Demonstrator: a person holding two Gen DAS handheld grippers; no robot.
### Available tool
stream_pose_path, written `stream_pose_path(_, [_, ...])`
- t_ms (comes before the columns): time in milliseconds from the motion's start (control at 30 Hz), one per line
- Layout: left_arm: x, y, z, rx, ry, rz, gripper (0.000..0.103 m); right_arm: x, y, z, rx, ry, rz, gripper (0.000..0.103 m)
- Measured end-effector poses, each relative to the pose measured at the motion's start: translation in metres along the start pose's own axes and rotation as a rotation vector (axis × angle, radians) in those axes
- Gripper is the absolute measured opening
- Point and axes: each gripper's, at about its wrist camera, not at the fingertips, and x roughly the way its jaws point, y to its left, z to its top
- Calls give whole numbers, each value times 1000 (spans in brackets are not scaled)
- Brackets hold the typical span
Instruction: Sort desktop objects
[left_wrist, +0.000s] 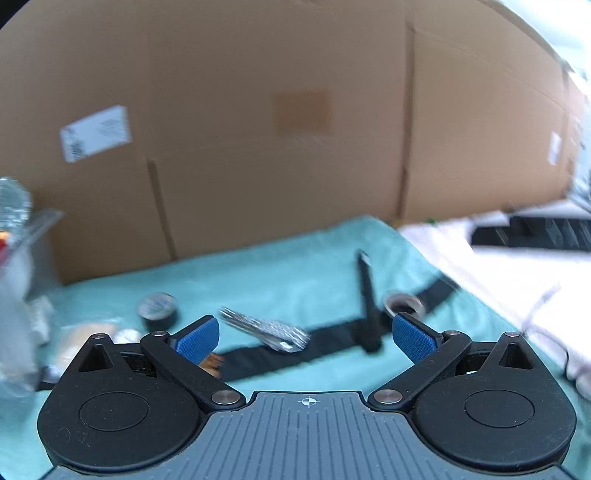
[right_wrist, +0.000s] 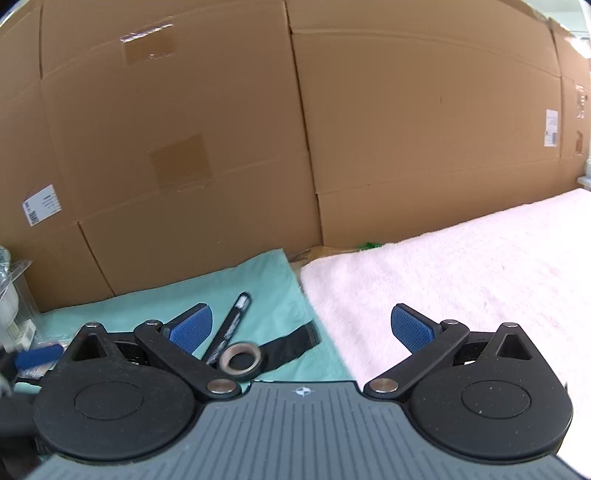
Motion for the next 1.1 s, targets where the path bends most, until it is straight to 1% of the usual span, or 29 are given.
stream_pose_path(67, [3, -10, -7, 56, 28, -3, 103, 11, 1, 1, -37, 27, 23, 97])
stream_pose_path(100, [1, -13, -9, 69, 23, -5, 103, 18, 3, 1, -43, 44, 44, 96])
stream_pose_path(167, [-3, -17, -12, 89, 1, 2, 103, 33, 7, -1, -33, 94, 92, 84])
stream_pose_path(200, [-2, -17, -12, 101, -2, 5, 103, 41, 10, -3, -26, 126, 123, 79])
stream_pose_path(233, [-1, -18, -13, 109, -1, 7, 103, 48, 13, -4, -19, 153, 156, 71])
stream_pose_path(267, [0, -18, -13, 110, 5, 11, 103, 56, 16, -7, -11, 175, 186, 69])
stream_pose_path(400, [7, -11, -13, 91, 40, 13, 103, 72, 30, -13, -27, 202, 201, 69])
stream_pose_path(467, [6, -7, -13, 71, 52, 11, 103, 77, 38, -15, -23, 228, 230, 69])
stream_pose_path(533, [6, -3, -15, 56, 72, -3, 103, 78, 47, -17, -28, 263, 293, 70])
stream_pose_path(600, [4, -2, -19, 63, 98, -2, 103, 77, 54, -22, -24, 310, 341, 71])
stream_pose_path(667, [1, -1, -25, 85, 115, 5, 103, 65, 59, -25, -17, 313, 392, 73])
stream_pose_path(733, [-4, 1, -31, 92, 122, 14, 103, 54, 60, -23, 31, 317, 469, 74])
stream_pose_path(767, [-7, 3, -33, 85, 118, 15, 103, 49, 59, -21, 51, 304, 478, 75])
stream_pose_path(867, [-14, 7, -35, 69, 108, 13, 103, 46, 55, -11, 53, 272, 411, 77])
stream_pose_path(933, [-17, 8, -36, 67, 105, 23, 103, 43, 46, -7, 91, 245, 377, 77])
stream_pose_path(967, [-18, 8, -37, 69, 102, 28, 103, 42, 41, -6, 102, 229, 346, 78])
stream_pose_path(1033, [-17, 7, -35, 70, 83, 46, 103, 41, 39, -6, 69, 215, 292, 78])
stream_pose_path(1100, [-14, 6, -32, 66, 62, 59, 103, 40, 39, -8, 37, 209, 262, 76])
